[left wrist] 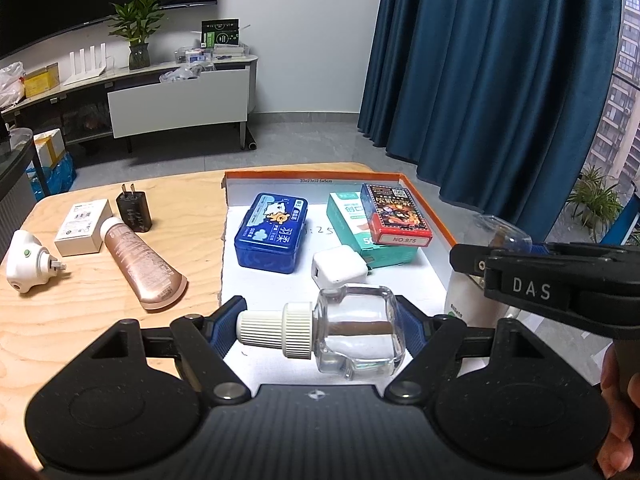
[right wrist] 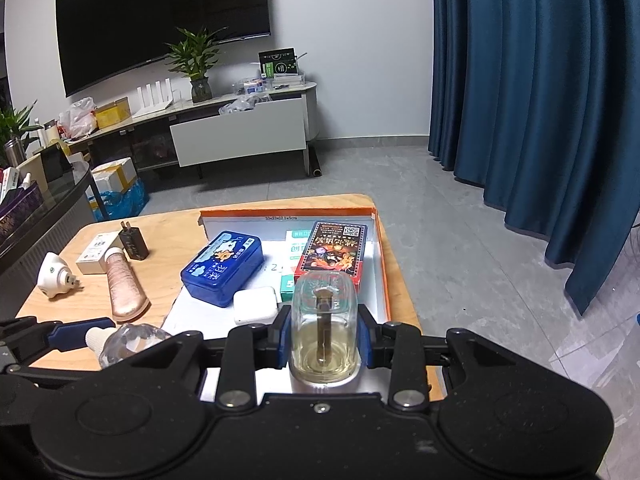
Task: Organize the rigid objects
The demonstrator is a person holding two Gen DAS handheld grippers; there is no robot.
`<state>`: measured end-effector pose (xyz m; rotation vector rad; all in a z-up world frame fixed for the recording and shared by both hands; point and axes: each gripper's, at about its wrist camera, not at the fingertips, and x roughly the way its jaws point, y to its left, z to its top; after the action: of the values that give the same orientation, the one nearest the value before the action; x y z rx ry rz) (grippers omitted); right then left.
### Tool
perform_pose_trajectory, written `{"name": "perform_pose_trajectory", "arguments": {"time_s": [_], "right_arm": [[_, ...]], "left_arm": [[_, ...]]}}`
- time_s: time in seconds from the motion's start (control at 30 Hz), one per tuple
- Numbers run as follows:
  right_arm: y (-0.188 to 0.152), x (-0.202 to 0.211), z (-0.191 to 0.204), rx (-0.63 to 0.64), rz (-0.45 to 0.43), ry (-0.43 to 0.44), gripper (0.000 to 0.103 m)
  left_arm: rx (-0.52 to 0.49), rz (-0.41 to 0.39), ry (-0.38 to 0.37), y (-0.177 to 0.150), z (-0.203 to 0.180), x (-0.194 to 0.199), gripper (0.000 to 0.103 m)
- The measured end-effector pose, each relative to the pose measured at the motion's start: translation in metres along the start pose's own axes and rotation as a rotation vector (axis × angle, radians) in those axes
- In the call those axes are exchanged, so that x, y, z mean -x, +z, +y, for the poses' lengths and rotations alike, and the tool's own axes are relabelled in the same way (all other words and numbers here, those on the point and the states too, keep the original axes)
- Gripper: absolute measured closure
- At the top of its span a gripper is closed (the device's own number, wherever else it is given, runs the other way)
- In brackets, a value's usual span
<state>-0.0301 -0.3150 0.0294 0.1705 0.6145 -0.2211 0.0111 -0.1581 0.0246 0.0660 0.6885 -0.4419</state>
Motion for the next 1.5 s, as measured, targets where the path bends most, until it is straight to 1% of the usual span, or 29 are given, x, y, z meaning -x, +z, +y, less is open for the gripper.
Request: {"name": "perform_pose_trajectory", "arguments": {"time_s": [0.2, 0.37, 0.77, 0.93, 1.5], "right_arm": [[0.007, -0.011, 0.003, 0.019, 0.022, 0.005, 0.064], [0.006, -0.017, 0.007, 0.035, 0.033, 0.007, 0.064], [0.02, -0.029, 0.004, 0.021, 0.055, 0.035, 0.063], [0.026, -0.018, 0.002, -0.004, 0.036, 0.073, 0.063], [0.044, 0.013, 0.002, -0.013, -0.025, 0.081, 0.063]], "left_arm": [[0.003, 0.007, -0.002, 0.002, 0.001, -0.005, 0.024], [0.002, 0.011, -0.005, 0.002, 0.002, -0.008, 0.024], [0.013, 0.015, -0.009, 0.004, 0.005, -0.015, 0.024], [0.021, 0.006, -0.007, 0.008, 0.007, -0.014, 0.024], [0.025, -0.034, -0.008, 0.018, 0.009, -0.002, 0.024]]}}
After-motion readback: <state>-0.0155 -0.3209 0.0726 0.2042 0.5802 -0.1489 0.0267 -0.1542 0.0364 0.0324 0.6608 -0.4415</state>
